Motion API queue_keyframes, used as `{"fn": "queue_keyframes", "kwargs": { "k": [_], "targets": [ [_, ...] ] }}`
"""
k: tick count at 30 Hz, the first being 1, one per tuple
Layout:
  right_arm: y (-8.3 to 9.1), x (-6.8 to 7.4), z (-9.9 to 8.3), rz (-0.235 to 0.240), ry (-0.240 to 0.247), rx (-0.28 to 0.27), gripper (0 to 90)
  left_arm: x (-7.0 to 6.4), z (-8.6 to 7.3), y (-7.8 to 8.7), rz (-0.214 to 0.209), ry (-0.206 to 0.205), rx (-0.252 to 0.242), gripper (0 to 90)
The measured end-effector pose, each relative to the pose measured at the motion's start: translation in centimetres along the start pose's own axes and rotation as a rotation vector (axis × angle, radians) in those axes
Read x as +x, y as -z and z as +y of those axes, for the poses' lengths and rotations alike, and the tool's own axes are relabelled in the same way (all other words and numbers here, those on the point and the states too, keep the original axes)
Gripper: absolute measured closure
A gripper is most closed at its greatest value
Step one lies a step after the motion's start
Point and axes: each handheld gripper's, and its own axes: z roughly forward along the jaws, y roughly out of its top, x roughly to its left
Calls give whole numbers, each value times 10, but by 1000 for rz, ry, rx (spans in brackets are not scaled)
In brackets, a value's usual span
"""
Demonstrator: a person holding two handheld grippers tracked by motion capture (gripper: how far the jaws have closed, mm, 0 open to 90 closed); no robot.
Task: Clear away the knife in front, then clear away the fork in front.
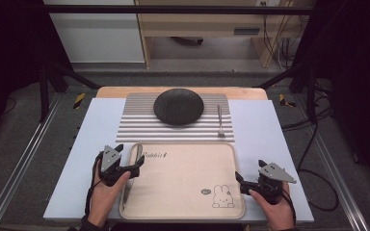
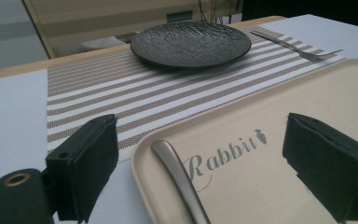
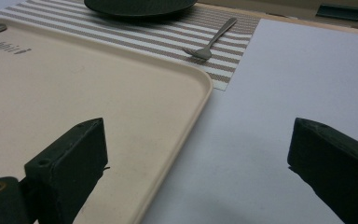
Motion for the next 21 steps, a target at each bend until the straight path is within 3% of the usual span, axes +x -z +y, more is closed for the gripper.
{"fn": "queue_keyframes", "kwargs": {
  "k": [10, 14, 16, 17, 19, 21],
  "targets": [
    [-6, 3, 7, -2, 7, 15, 55, 12, -5, 21, -27, -14, -45, 43],
    [-14, 6, 25, 19, 59, 39, 56, 22, -10, 33, -18, -11, -51, 42],
    [-23, 7, 46, 21, 100, 51, 57, 28, -15, 39, -12, -7, -49, 41],
    [-23, 7, 46, 21, 100, 51, 57, 31, -16, 41, -7, 1, -48, 41],
    [-35, 8, 68, 35, 134, 64, 58, 36, -17, 43, -7, 38, -61, 42],
    [-39, 9, 75, 33, 149, 67, 61, 40, -17, 46, 9, 55, -80, 42]
  ]
}}
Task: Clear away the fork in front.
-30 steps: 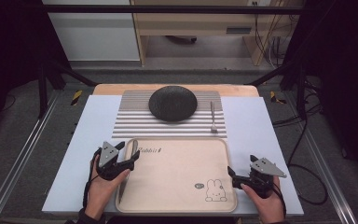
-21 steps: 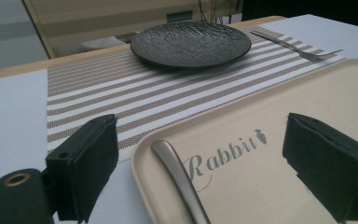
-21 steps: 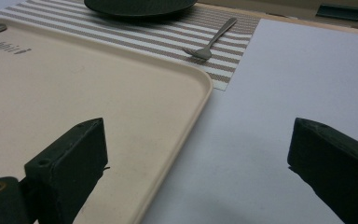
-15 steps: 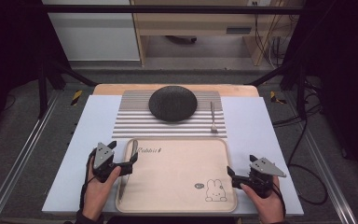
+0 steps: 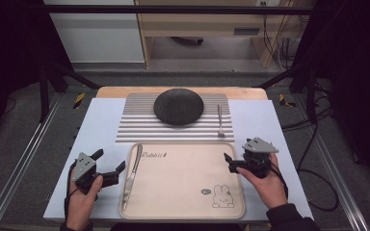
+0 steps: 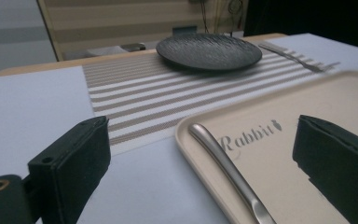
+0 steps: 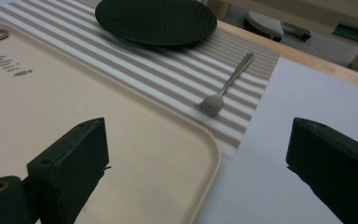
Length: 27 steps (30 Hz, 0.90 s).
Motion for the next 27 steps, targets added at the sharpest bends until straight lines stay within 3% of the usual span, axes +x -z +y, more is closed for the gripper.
{"fn": "queue_keyframes", "kwargs": {
  "k": [7, 16, 21, 27],
  "targets": [
    [-32, -8, 35, 8, 6, 43, 71, 7, -1, 4, 27, 8, -4, 41],
    [-75, -36, 67, -28, -54, 63, 100, 8, -2, 5, 43, 8, -8, 41],
    [-98, -47, 70, -47, -83, 66, 131, 11, -2, 6, 58, 17, -11, 42],
    [-124, -54, 59, -49, -138, 81, 196, 13, -4, 5, 69, 21, -9, 42]
  ]
}}
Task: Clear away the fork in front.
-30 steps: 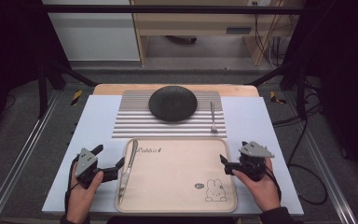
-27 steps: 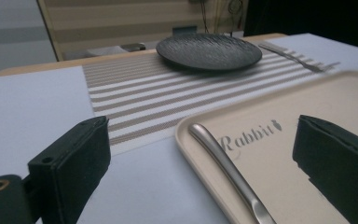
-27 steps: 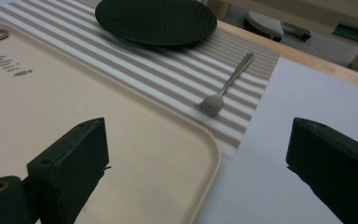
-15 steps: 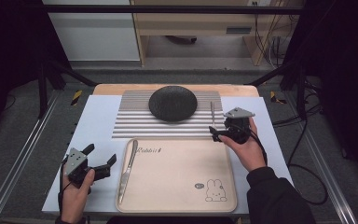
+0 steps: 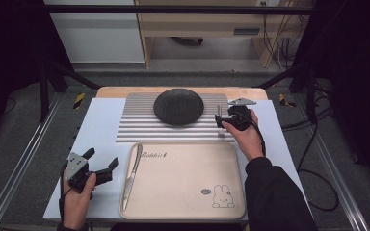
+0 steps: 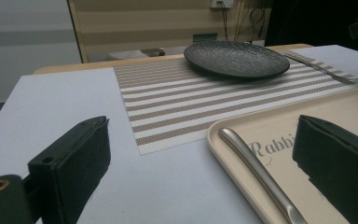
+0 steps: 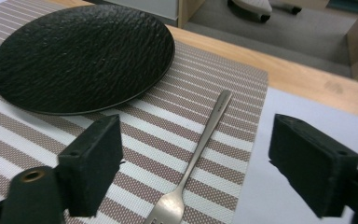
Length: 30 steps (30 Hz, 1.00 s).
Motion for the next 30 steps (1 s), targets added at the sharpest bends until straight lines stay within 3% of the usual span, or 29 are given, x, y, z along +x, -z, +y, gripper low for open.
{"fn": "queue_keyframes", "kwargs": {
  "k": [7, 17, 30],
  "targets": [
    [-23, -4, -9, 3, -44, 31, 338, 3, 0, 0, 4, 6, -6, 42],
    [-39, -4, -18, 12, -43, 76, 549, 2, 1, -1, -1, -4, -6, 43],
    [-51, -4, -26, 10, -42, 127, 640, 3, 1, -1, 3, -2, -9, 44]
  ]
}}
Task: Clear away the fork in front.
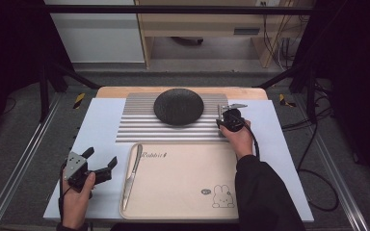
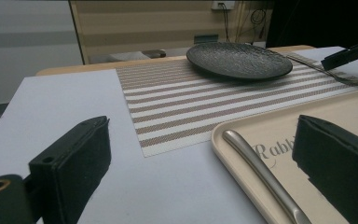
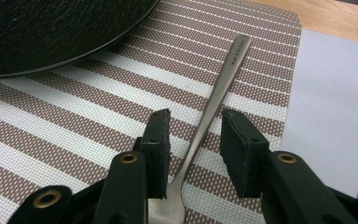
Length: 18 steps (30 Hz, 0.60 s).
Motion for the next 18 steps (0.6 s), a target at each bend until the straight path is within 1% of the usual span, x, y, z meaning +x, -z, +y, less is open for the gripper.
{"fn": "queue_keyframes", "kwargs": {
  "k": [9, 12, 16, 18],
  "targets": [
    [-5, 1, -2, -3, -8, 15, 663, 1, 0, 1, 0, 0, 0, 45],
    [-7, 2, -3, -4, -1, 20, 680, 1, 0, 0, 0, 0, 0, 45],
    [-7, 1, -3, -10, -1, 16, 740, 1, 0, 0, -1, 0, 1, 45],
    [-7, 1, -3, -8, 3, 14, 788, 1, 0, 0, -1, 0, 1, 45]
  ]
}}
